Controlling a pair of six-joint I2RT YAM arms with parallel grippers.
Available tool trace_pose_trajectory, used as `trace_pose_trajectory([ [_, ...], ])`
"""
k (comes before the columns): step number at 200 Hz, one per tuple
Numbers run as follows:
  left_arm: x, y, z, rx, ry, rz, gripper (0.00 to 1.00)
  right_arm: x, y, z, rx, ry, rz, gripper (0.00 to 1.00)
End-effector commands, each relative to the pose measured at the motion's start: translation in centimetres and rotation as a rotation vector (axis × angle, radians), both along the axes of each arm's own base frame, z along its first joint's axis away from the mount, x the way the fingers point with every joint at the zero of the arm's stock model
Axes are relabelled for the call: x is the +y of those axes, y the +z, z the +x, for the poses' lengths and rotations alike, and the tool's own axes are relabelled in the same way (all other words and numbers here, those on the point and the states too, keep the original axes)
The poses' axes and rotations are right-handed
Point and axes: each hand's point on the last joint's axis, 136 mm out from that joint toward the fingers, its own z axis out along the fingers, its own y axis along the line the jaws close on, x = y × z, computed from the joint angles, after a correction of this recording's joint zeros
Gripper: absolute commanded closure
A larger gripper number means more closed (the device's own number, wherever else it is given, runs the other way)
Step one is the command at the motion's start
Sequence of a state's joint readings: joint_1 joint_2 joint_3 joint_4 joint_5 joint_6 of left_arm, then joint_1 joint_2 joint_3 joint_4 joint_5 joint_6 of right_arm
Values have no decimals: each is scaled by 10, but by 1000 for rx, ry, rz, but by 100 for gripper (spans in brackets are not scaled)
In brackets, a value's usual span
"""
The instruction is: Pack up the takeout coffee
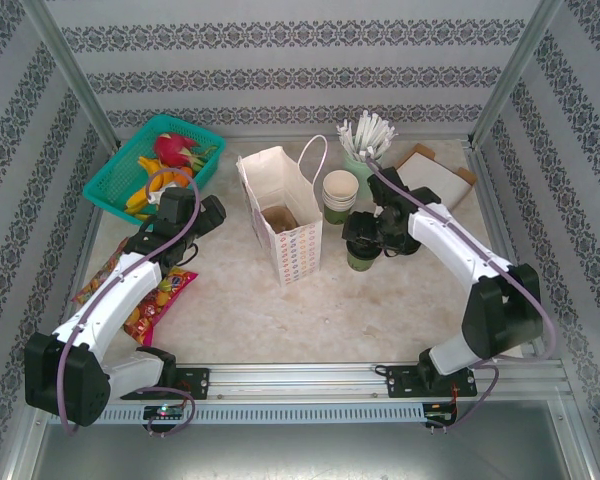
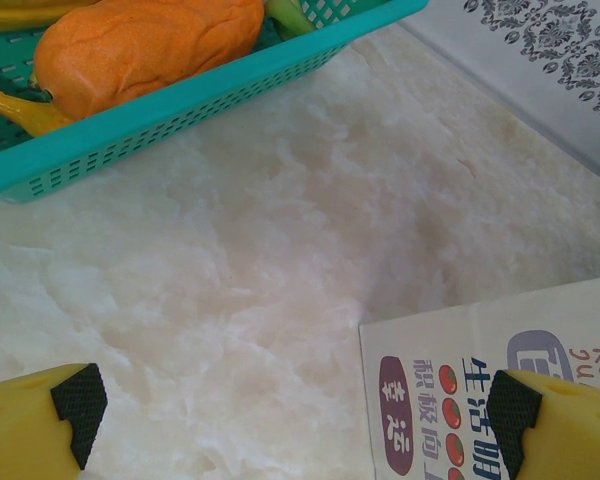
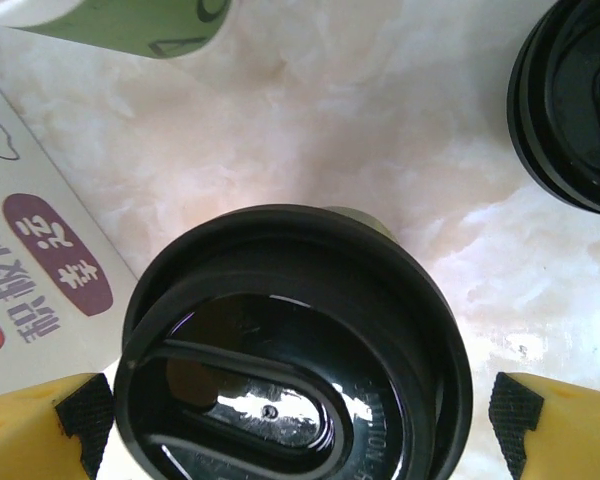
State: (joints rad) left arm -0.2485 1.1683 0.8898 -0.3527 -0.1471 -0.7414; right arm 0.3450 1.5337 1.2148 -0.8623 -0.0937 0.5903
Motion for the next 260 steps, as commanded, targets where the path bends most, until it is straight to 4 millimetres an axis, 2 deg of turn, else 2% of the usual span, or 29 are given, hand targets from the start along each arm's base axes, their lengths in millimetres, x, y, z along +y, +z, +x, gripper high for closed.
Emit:
trace_pose_trajectory([
  [1, 4, 3, 0, 7, 1, 32, 0, -1, -2, -8, 73, -20, -40, 2],
  [63, 6, 4, -1, 0, -3, 46, 0, 10, 0, -3, 78, -4, -31, 2],
  [104, 5, 4, 1, -3, -6, 43, 0, 3, -9, -5, 119, -7, -90, 2],
  [152, 3, 3, 2, 5, -11, 41, 0, 6, -14, -5, 158, 18, -113, 2],
  [218, 0, 2, 3, 24, -28, 39, 0, 7, -10, -9, 238, 83, -111, 2],
  [239, 1, -1, 1, 37, -30, 51, 0, -3, -11, -13, 294, 110, -170, 2],
  [260, 3, -3, -2, 48, -27, 62, 0, -4, -10, -11, 304, 123, -181, 2],
])
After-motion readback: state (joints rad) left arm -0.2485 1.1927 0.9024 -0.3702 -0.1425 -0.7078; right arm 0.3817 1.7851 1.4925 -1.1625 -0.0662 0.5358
